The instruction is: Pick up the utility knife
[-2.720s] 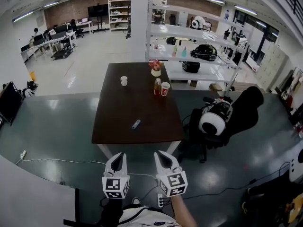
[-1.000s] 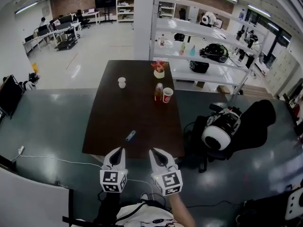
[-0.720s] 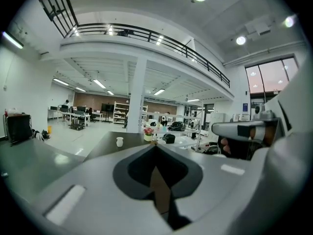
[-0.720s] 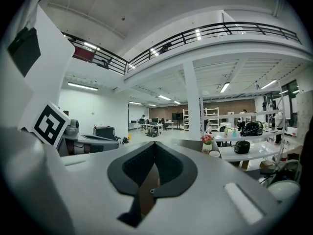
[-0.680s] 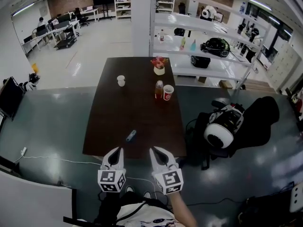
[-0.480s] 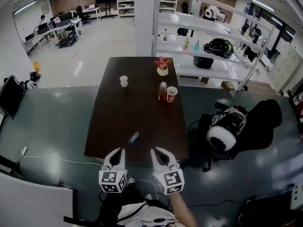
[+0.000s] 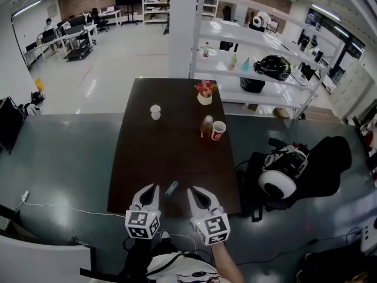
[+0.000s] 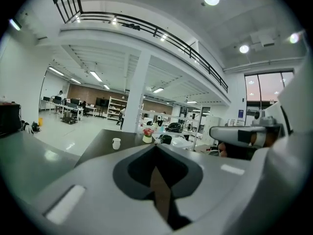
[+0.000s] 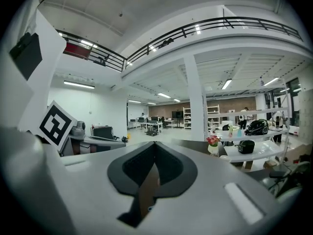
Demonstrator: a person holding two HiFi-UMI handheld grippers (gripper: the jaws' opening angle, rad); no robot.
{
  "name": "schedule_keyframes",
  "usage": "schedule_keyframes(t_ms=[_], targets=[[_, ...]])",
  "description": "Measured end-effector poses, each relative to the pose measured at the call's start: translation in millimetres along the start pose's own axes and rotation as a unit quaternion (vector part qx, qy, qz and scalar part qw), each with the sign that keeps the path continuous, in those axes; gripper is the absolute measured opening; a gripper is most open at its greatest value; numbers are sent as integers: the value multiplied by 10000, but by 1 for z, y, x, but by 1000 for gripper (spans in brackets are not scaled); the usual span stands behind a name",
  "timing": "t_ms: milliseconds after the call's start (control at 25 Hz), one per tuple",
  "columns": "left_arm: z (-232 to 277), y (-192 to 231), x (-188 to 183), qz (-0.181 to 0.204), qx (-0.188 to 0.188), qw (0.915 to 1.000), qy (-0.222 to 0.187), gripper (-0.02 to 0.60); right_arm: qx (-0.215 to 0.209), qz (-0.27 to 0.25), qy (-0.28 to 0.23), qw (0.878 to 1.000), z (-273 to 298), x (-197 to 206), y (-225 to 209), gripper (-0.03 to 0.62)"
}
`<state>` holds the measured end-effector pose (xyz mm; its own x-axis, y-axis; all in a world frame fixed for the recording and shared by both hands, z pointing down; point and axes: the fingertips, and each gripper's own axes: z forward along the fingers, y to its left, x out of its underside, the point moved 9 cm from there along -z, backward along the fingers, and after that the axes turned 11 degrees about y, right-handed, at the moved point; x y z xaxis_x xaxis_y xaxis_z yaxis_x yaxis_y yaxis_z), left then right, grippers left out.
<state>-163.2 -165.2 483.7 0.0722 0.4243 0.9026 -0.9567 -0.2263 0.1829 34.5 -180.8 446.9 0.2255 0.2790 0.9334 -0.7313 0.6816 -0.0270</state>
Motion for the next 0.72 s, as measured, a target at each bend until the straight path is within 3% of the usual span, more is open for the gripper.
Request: schedule_keyframes(t_ms=[480, 720], targets=[[37, 39, 6, 116, 254, 9980, 567, -2, -154, 89, 318, 9993, 49, -1, 12, 2], [58, 34, 6, 213, 481, 9954, 798, -1, -88, 247, 485, 9985, 52, 7, 1, 2]])
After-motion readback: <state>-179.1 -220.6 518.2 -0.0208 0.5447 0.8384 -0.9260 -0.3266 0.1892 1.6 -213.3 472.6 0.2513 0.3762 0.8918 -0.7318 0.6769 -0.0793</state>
